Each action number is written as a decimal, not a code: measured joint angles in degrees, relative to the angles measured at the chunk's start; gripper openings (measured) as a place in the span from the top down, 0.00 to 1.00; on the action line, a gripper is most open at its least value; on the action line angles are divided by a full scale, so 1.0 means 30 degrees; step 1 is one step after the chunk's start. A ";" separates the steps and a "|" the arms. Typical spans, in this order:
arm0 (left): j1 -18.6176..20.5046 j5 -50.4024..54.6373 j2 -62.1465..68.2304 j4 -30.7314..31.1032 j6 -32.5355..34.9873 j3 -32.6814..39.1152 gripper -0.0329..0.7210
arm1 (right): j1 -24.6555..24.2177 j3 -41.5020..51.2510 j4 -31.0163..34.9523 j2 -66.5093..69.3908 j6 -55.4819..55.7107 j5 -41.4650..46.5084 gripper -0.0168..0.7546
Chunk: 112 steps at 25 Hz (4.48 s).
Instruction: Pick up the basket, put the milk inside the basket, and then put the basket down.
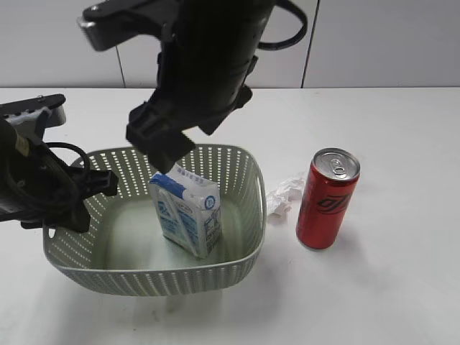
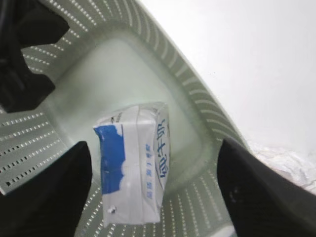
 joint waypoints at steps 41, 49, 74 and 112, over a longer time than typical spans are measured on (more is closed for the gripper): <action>0.1870 0.4357 0.5665 -0.0108 0.1735 -0.9988 0.96 | -1.6732 1.6878 0.1175 -2.0576 -0.2206 -0.0270 0.21; 0.2135 0.4738 0.9101 -0.0082 0.2489 -1.3241 0.96 | -1.6732 2.0596 0.1160 -2.7122 -0.2223 -0.1048 0.21; 0.2135 0.2988 1.4311 -0.0517 0.2909 -1.7078 0.96 | -1.6732 2.4181 0.1097 -3.5373 -0.1660 -0.2416 0.21; 0.8867 0.9860 0.2650 0.0169 1.0022 -1.1806 0.16 | -1.6732 2.4196 0.1097 -3.5373 -0.1624 -0.2449 0.21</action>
